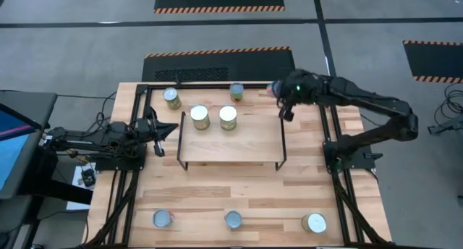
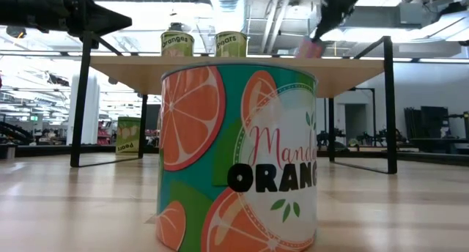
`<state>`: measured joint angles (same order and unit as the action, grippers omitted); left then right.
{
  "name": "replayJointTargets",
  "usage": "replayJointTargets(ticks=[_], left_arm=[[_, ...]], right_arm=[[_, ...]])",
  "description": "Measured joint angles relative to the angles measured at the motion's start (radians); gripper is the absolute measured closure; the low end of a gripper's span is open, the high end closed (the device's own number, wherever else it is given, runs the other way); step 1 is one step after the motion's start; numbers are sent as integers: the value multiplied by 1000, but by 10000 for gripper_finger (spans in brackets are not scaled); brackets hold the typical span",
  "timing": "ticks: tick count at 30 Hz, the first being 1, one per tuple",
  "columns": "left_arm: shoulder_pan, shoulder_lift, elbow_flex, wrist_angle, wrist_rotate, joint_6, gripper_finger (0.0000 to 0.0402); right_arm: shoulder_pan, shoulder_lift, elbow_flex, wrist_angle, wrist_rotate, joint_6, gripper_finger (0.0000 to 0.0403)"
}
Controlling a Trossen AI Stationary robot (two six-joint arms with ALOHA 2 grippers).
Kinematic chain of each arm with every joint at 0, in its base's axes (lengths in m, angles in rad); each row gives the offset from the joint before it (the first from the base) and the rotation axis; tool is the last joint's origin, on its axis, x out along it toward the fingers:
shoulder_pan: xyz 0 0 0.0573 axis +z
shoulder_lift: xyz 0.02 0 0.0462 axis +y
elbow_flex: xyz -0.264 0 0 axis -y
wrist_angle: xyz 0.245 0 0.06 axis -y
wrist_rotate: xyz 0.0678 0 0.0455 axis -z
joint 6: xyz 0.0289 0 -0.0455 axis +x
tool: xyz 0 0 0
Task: Pick and place cans onto a shelf
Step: Put the top canned corn on the shelf
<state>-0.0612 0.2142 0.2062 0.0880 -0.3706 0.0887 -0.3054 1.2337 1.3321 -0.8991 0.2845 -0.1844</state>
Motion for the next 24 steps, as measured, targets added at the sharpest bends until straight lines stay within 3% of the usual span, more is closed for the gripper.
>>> replayJointTargets(ticks=[9, 24], left_arm=[[0, 2, 0, -15, 19, 4, 401], [0, 2, 0, -33, 21, -3, 401]], right_arm=[[248, 110, 19, 22, -23, 9, 396], [330, 281, 160, -138, -25, 61, 396]])
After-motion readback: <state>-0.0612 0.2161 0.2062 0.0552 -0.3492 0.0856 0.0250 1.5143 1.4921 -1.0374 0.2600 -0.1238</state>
